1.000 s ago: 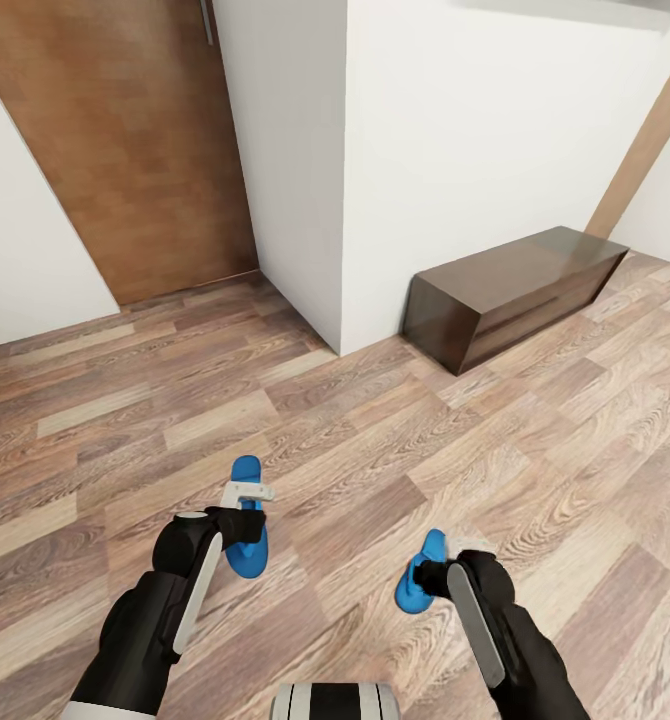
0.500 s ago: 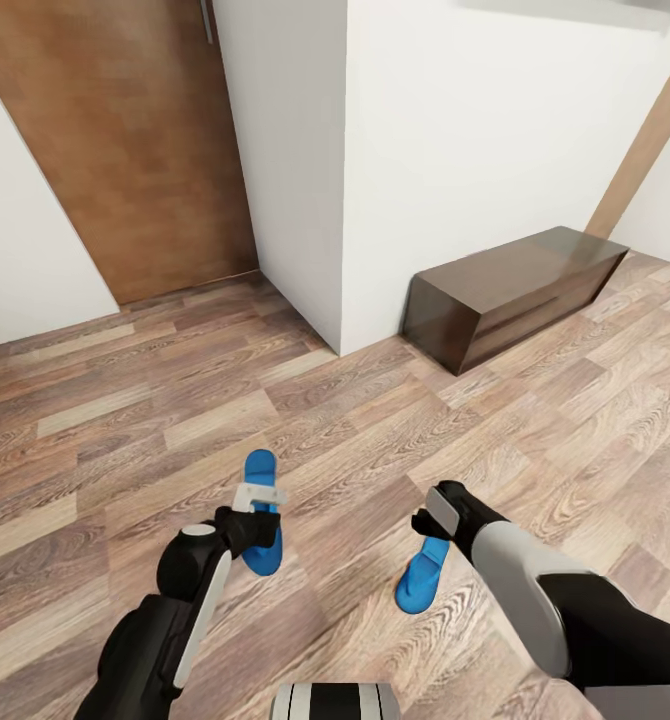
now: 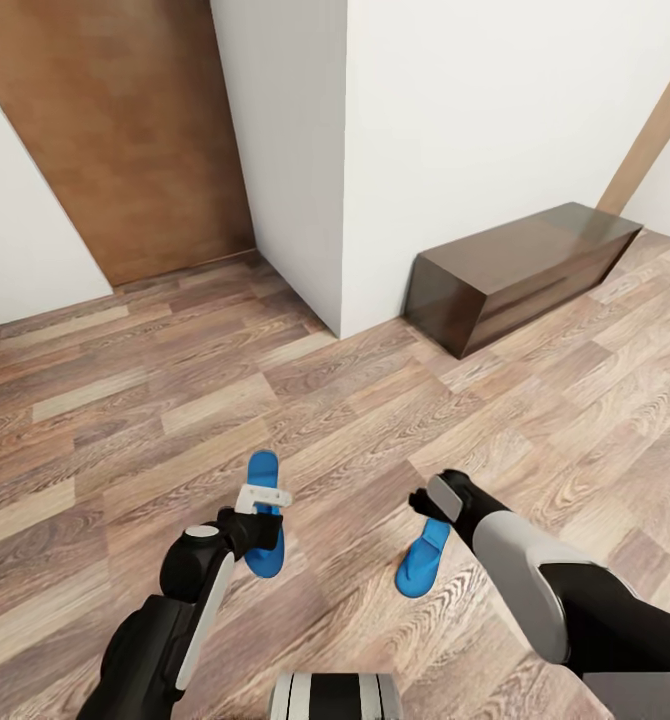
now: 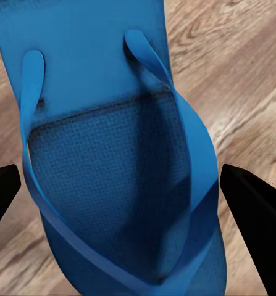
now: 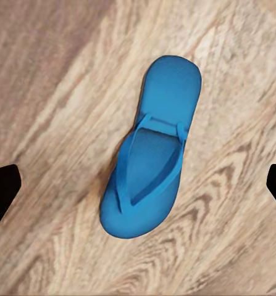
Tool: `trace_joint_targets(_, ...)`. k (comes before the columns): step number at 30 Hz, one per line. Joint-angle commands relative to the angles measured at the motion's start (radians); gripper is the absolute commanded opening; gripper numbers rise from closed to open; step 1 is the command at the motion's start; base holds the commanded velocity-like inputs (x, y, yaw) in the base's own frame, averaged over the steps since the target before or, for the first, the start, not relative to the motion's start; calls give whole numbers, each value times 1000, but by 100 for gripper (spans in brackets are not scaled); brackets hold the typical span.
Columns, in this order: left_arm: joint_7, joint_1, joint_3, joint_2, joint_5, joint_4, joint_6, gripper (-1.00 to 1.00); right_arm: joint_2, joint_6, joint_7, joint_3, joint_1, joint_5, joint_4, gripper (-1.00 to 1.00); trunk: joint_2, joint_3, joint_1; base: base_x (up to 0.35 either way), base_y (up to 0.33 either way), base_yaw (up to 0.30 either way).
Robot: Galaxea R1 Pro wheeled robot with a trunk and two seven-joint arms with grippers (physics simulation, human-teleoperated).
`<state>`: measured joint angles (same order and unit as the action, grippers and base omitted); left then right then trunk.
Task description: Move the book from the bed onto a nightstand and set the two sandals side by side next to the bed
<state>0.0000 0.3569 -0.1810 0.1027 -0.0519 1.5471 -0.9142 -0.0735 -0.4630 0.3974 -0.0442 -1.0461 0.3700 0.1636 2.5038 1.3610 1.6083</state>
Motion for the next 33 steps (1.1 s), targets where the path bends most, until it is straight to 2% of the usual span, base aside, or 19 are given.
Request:
trace_joint_targets(1,0,1,-1,0,-5,1,-5,-100,0,-4,0,-7,0,10,6,100,1,6,0,0,0,0)
trace_joint_targets(7,0,0,-1,0,-5,1,-5,-100,8,4,-35,-13,3,24,12,100,2,38,3,0,0,0)
trace_joint_targets(14,0,0,0,0,-5,1,-5,-100,19,3,-35,-13,3,27,11,100,4,75,6,0,0,0)
trace_joint_targets(18,0,1,0,0,-5,1,-5,-100,39,7,-29,-14,3,26,12,100,5,97,8,0,0,0)
trace_joint_targets(25,0,1,-1,0,-5,1,-5,-100,41,18,-36,-11,3,22,14,100,6,135,11,0,0,6)
trace_joint_targets(33,0,0,-1,0,-5,1,-5,-100,40,79,-52,-7,3,17,16,100,8,178,15,0,0,25)
